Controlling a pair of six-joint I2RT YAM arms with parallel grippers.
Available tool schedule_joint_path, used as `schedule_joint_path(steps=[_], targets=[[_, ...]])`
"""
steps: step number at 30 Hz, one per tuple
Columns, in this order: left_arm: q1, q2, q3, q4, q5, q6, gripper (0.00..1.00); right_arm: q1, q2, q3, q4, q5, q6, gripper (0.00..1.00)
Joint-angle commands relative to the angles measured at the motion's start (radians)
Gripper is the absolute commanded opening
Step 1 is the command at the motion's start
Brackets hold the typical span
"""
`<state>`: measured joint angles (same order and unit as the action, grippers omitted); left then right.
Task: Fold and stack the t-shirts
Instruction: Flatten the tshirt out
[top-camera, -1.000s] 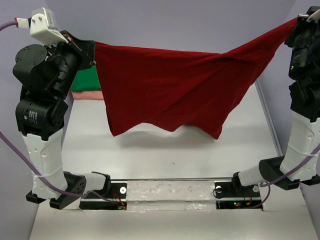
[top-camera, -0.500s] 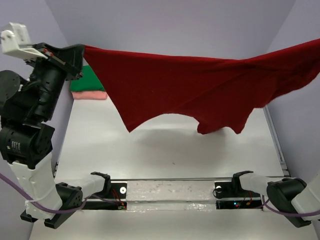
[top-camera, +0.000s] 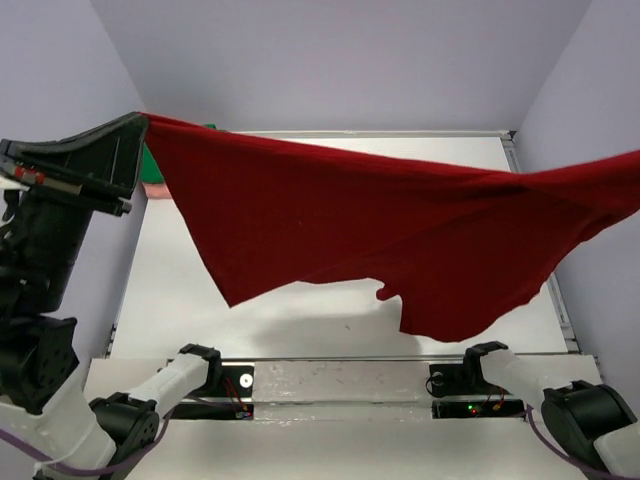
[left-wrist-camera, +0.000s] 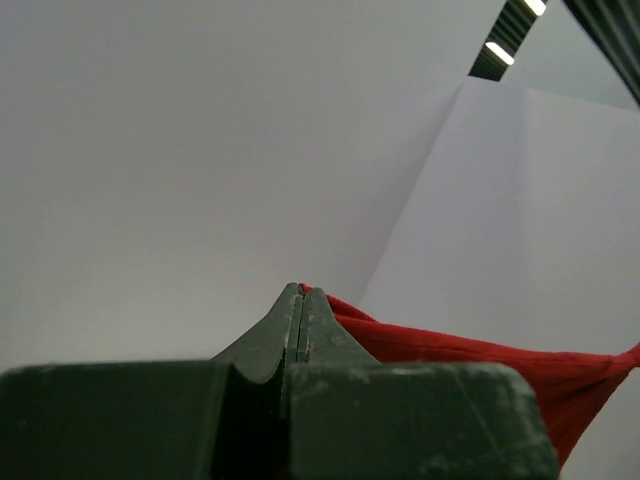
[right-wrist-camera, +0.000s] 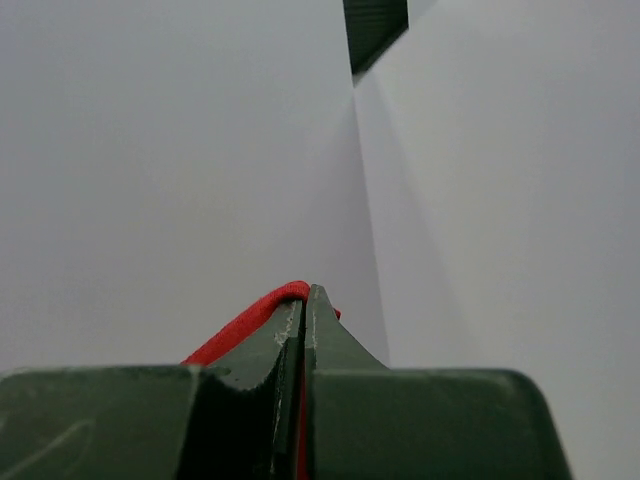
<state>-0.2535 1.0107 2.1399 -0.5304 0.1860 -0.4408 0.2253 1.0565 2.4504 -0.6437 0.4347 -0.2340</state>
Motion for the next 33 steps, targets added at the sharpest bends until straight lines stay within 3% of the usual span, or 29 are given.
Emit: schedule_joint_path(steps=[1, 8, 13, 17, 21, 27, 33], targets=[[0.003, -0.066, -0.003, 0.115, 0.095, -0.073, 0.0, 0.008, -0.052, 0.073, 0.026, -0.1, 0.062, 0.0], [0.003, -0.077, -0.005, 0.165, 0.164, -0.127, 0.0, 0.008, -0.029, 0.119, 0.013, -0.195, 0.099, 0.0], [0.003, -0.026, -0.037, 0.104, 0.093, -0.09, 0.0, 0.008, 0.035, 0.092, 0.013, -0.168, 0.085, 0.0], [0.003, 0.043, -0.149, 0.063, -0.011, -0.07, 0.0, 0.008, 0.126, -0.031, 0.033, -0.094, 0.048, 0.0], [0.003, 0.155, -0.319, 0.062, -0.109, -0.046, 0.0, 0.008, 0.27, -0.159, 0.058, -0.094, 0.018, 0.0], [0.048, 0.405, -0.467, 0.16, -0.191, -0.047, 0.0, -0.01, 0.59, -0.131, 0.076, -0.163, -0.016, 0.0], [0.131, 0.719, -0.414, 0.211, -0.138, -0.041, 0.0, -0.072, 0.855, -0.062, 0.075, -0.258, -0.019, 0.0]])
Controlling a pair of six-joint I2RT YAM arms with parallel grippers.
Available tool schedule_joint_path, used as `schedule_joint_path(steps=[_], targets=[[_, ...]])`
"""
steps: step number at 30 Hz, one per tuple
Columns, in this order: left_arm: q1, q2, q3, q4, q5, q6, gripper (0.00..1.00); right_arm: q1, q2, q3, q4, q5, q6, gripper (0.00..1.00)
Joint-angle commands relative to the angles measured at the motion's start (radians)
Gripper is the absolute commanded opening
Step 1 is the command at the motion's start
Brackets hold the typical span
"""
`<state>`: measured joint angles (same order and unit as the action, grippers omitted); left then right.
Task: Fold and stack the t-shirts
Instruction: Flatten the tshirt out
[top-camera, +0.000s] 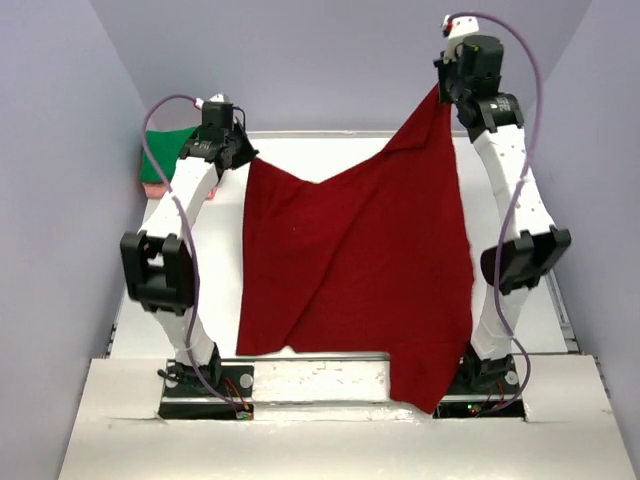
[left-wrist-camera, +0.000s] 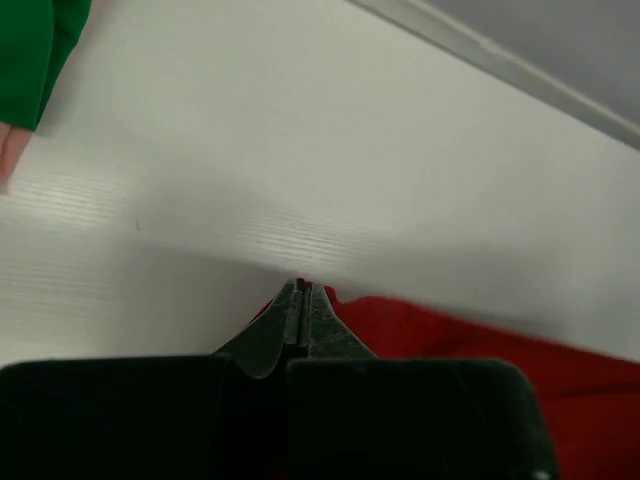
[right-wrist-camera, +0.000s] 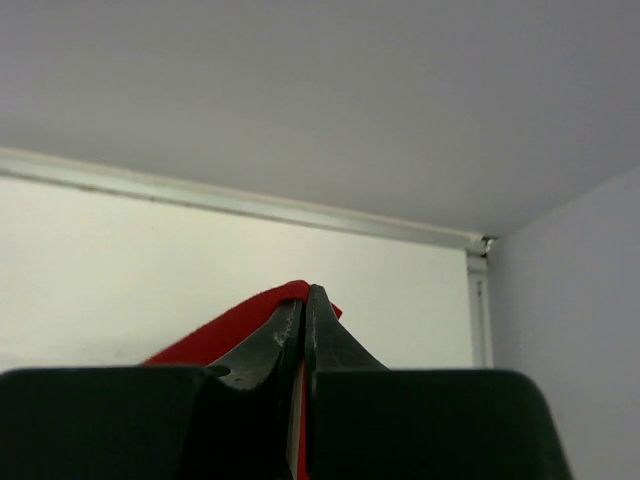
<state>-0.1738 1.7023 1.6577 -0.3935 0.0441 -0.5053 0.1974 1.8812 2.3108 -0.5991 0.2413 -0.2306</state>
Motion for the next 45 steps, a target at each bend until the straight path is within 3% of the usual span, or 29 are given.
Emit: schedule_joint_path(steps=[1, 5, 12, 20, 24, 30, 36, 39, 42, 45], targets=[[0.056, 0.102, 0.08, 0.073, -0.006, 0.031, 0.0, -0.053, 0.094, 0.082, 0.03, -0.079, -0.019, 0.0], [0.089, 0.259, 0.158, 0.134, 0.083, 0.054, 0.0, -0.076, 0.208, 0.087, 0.032, -0.093, -0.027, 0.0], [0.111, 0.534, 0.509, 0.051, 0.174, 0.08, 0.0, -0.096, 0.291, 0.093, 0.048, -0.131, -0.044, 0.0], [0.114, 0.632, 0.553, 0.085, 0.172, 0.08, 0.0, -0.139, 0.39, 0.137, 0.053, -0.168, -0.036, 0.0], [0.112, 0.631, 0.547, 0.082, 0.214, 0.045, 0.0, -0.139, 0.365, 0.107, 0.053, -0.175, -0.006, 0.0], [0.025, 0.39, 0.513, 0.044, 0.151, 0.085, 0.0, -0.112, 0.124, -0.042, 0.055, -0.063, -0.01, 0.0], [-0.108, 0.024, 0.435, -0.027, 0.097, 0.132, 0.0, -0.112, -0.404, -0.244, 0.081, -0.031, -0.01, 0.0], [-0.188, -0.188, 0.349, -0.035, 0.054, 0.166, 0.0, -0.112, -0.555, -0.306, 0.091, -0.033, -0.001, 0.0], [-0.211, -0.412, 0.19, -0.03, 0.085, 0.166, 0.0, -0.112, -0.709, -0.294, 0.062, -0.068, 0.04, 0.0], [-0.213, -0.608, 0.156, -0.039, 0.117, 0.166, 0.0, -0.112, -0.81, -0.265, 0.028, -0.112, 0.068, 0.0]])
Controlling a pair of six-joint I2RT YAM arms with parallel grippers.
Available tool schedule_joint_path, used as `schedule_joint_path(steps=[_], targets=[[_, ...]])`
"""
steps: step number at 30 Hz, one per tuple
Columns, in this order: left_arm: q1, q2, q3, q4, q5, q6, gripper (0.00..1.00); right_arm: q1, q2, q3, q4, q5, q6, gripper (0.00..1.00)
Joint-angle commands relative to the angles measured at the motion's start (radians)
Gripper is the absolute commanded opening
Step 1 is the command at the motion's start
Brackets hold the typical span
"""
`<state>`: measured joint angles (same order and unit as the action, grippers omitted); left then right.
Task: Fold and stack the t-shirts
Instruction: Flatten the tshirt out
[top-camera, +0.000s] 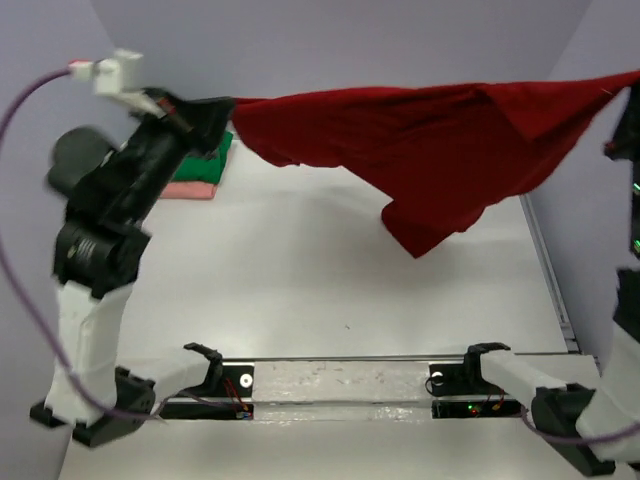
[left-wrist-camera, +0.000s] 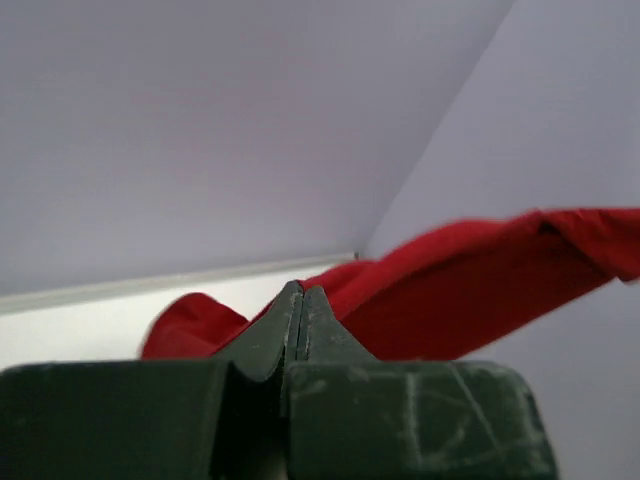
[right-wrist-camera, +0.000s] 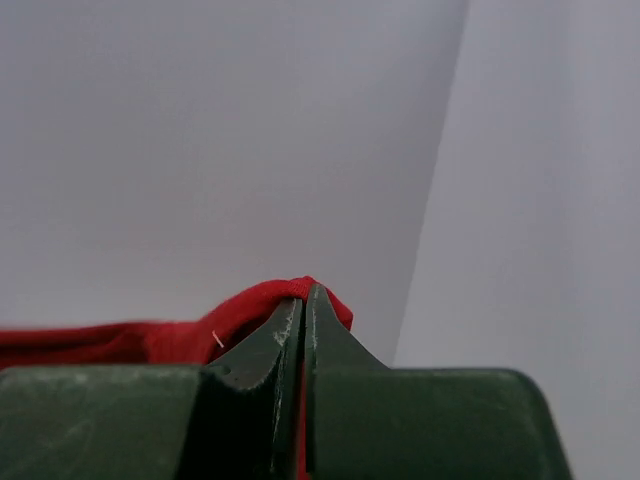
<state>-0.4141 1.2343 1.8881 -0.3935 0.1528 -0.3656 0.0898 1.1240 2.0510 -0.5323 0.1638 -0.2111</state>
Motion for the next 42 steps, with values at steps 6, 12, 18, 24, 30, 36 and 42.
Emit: schedule_joint_path(steps=[6, 12, 18, 24, 30, 36, 42], targets=[[0.028, -0.294, 0.133, -0.17, -0.011, 0.08, 0.0, -0.004, -0.083, 0.16, -0.083, -0.076, 0.055, 0.0], [0.02, -0.299, 0.154, -0.196, -0.012, 0.057, 0.0, -0.004, -0.052, 0.268, -0.13, -0.145, 0.093, 0.0], [0.02, -0.254, 0.099, -0.157, 0.042, 0.033, 0.0, -0.004, 0.008, 0.33, -0.136, -0.188, 0.093, 0.0], [0.018, -0.099, -0.013, -0.148, -0.09, 0.036, 0.0, -0.004, 0.186, 0.282, -0.123, -0.132, 0.056, 0.0], [0.083, 0.148, -0.221, -0.006, -0.128, -0.012, 0.0, -0.004, 0.41, 0.178, -0.031, -0.093, 0.015, 0.0], [0.216, 0.479, -0.199, 0.097, -0.115, -0.044, 0.0, -0.004, 0.719, 0.253, 0.023, -0.122, -0.02, 0.0], [0.29, 0.796, 0.072, 0.09, -0.059, -0.038, 0.0, -0.004, 0.998, 0.392, 0.034, -0.184, -0.053, 0.0]])
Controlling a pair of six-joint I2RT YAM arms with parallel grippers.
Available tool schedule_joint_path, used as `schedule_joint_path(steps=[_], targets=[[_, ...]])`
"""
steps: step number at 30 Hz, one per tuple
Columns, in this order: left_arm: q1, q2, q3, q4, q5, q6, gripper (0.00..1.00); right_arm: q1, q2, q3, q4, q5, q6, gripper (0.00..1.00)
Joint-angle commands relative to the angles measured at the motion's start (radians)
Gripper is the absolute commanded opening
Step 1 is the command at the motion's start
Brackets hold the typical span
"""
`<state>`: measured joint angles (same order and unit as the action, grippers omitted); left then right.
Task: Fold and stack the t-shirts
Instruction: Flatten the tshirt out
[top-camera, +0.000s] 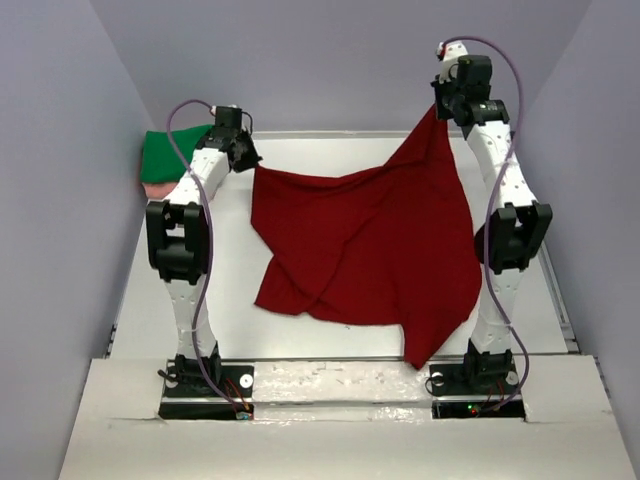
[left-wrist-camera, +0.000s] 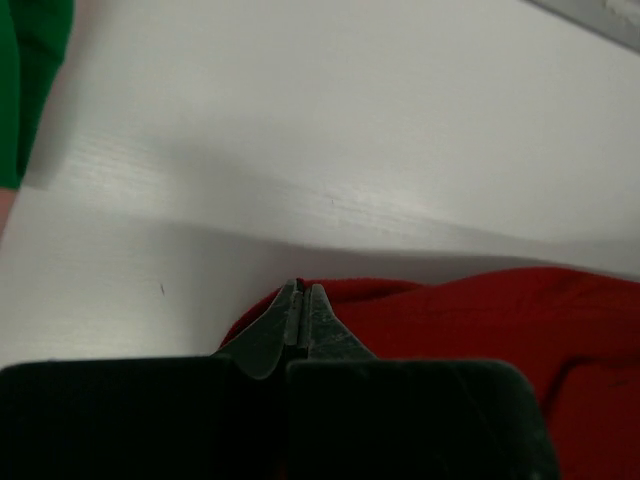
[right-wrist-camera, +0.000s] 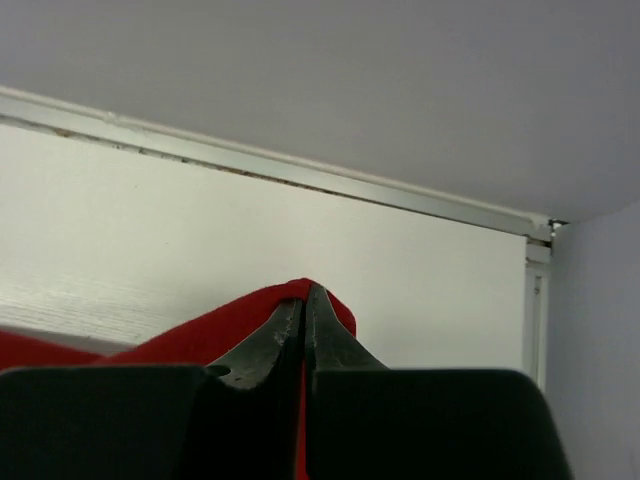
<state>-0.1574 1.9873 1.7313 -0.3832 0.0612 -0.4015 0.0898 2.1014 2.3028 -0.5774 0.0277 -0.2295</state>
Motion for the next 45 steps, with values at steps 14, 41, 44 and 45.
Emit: schedule_joint_path(steps=[14, 41, 44, 45], targets=[[0.07, 0.383, 0.637, 0.165, 0.134, 0.047, 0.0, -0.053, 0.209, 0.264, 0.149, -0.086, -0.073, 0.0], [-0.019, -0.35, 0.674, -0.002, 0.19, 0.072, 0.0, -0.055, -0.641, -0.008, 0.114, -0.017, -0.044, 0.0], [-0.022, -0.567, 0.569, 0.049, 0.238, 0.088, 0.0, -0.055, -0.829, -0.066, 0.161, -0.099, -0.015, 0.0], [-0.021, -0.617, 0.547, 0.084, 0.249, 0.096, 0.0, -0.055, -0.913, -0.084, 0.177, -0.116, -0.01, 0.0]])
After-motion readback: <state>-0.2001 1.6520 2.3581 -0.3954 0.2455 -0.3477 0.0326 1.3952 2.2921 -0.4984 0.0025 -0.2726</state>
